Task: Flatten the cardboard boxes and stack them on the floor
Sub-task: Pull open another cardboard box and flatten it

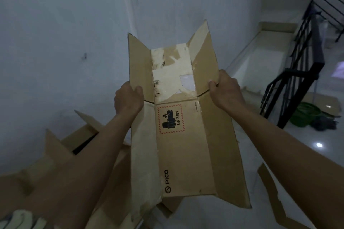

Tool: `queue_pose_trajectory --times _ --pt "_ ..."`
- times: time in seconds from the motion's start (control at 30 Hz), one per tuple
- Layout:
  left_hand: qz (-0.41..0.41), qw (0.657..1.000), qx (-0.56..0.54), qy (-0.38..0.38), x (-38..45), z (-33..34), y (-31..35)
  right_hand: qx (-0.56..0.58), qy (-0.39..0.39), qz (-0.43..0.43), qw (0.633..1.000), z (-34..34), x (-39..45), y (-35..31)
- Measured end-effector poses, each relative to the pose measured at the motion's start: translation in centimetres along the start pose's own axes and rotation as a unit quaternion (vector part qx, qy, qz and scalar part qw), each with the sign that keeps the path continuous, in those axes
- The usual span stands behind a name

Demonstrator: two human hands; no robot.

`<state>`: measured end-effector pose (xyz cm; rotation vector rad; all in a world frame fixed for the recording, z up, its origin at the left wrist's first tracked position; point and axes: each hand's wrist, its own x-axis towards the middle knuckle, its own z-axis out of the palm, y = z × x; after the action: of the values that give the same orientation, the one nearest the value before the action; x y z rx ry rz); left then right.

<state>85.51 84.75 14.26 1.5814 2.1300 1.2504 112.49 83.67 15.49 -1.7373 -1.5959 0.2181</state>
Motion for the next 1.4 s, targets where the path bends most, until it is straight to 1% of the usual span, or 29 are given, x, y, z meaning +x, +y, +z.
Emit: queue_pose_trajectory --times 0.13,0.23,0.33,0.47,0.57,0.63,0.67,0.73,0.8,0.87,0.97,1.03,1.1,1.17,1.23,1.4 --pt "-0.04 0.999 0.004 0.016 2.5 7.6 0.7 -0.003 -0.043 -0.015 0.999 2.9 7.0 5.3" --pt "-0.084 0.996 0.015 0.03 3.5 11.8 1.3 -0.006 -0.094 -0.031 0.995 4.6 11.9 8.3" --pt "-0.131 0.99 0.022 0.056 4.5 14.9 1.0 -0.01 -0.139 -0.056 0.989 7.5 16.6 10.1" --pt "-0.18 0.979 0.042 0.086 6.2 19.1 -1.3 -0.042 -0.182 -0.1 0.977 13.1 21.3 11.5" --pt "-0.223 0.969 0.044 0.093 7.5 23.1 -4.0 -0.064 -0.193 -0.127 0.971 17.5 24.0 12.9" --pt "-0.242 0.966 0.052 0.077 7.8 26.0 -5.7 -0.073 -0.198 -0.138 0.968 20.7 24.6 15.0" --pt "-0.252 0.963 0.055 0.071 7.9 27.4 -6.4 -0.081 -0.213 -0.141 0.963 22.3 24.8 15.8" --pt "-0.287 0.953 0.076 0.06 8.6 30.9 -8.6 -0.092 -0.242 -0.118 0.959 26.6 25.8 18.1" --pt "-0.29 0.952 0.07 0.069 8.2 31.1 -9.7 -0.093 -0.253 -0.119 0.956 27.8 25.1 18.5" --pt "-0.319 0.942 0.081 0.07 8.5 33.0 -12.3 -0.098 -0.271 -0.105 0.952 30.5 25.6 19.6" --pt "-0.358 0.926 0.081 0.086 8.3 36.0 -16.9 -0.095 -0.313 -0.099 0.94 36.4 25.0 22.2" --pt "-0.387 0.912 0.1 0.099 8.0 38.1 -19.9 -0.095 -0.333 -0.116 0.931 40.7 24.5 23.8" --pt "-0.398 0.905 0.099 0.107 7.2 40.8 -23.6 -0.101 -0.353 -0.145 0.919 45.4 24.1 25.5" --pt "-0.409 0.903 0.089 0.097 6.0 44.0 -28.4 -0.103 -0.365 -0.175 0.908 50.3 23.5 27.7" --pt "-0.428 0.893 0.101 0.096 4.6 47.1 -32.5 -0.102 -0.383 -0.193 0.897 55.0 22.5 29.9" --pt "-0.454 0.874 0.113 0.127 1.1 54.2 -41.9 -0.105 -0.437 -0.188 0.874 66.1 18.8 35.7"
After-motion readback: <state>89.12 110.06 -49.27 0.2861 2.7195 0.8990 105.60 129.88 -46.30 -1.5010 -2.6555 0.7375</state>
